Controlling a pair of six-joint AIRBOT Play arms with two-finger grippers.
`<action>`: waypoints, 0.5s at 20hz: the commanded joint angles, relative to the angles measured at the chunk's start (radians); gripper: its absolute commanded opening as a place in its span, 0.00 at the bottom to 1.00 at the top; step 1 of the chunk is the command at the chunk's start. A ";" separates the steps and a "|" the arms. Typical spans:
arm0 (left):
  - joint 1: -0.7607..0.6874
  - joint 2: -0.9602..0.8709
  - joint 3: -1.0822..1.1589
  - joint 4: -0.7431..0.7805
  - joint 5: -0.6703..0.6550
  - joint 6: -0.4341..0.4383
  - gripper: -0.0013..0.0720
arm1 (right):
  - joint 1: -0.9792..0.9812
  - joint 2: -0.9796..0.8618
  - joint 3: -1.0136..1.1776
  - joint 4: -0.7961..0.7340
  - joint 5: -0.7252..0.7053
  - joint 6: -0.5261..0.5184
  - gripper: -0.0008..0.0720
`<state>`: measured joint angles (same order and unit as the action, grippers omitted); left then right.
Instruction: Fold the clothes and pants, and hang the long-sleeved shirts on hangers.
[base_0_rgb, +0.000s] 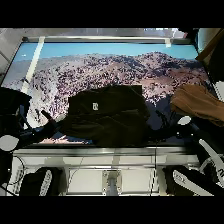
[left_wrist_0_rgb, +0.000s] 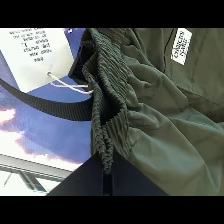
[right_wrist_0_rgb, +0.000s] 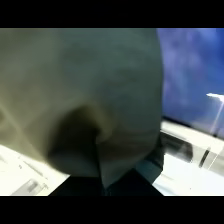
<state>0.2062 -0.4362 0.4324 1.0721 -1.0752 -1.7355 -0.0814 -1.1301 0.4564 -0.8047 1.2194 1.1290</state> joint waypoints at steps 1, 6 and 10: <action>0.001 0.017 0.025 0.000 0.000 0.001 0.05 | 0.000 0.021 0.063 0.002 0.188 -0.025 0.01; 0.001 0.122 0.284 0.001 -0.009 0.065 0.05 | 0.000 0.291 0.410 0.012 0.514 0.098 0.01; 0.001 0.123 0.569 -0.002 -0.019 0.069 0.05 | 0.000 0.409 0.835 0.021 0.420 0.206 0.01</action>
<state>0.2062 -0.3248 0.8238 1.0710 -1.0916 -1.6840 -0.0814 -0.8032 1.0267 -0.7895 1.6497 1.2564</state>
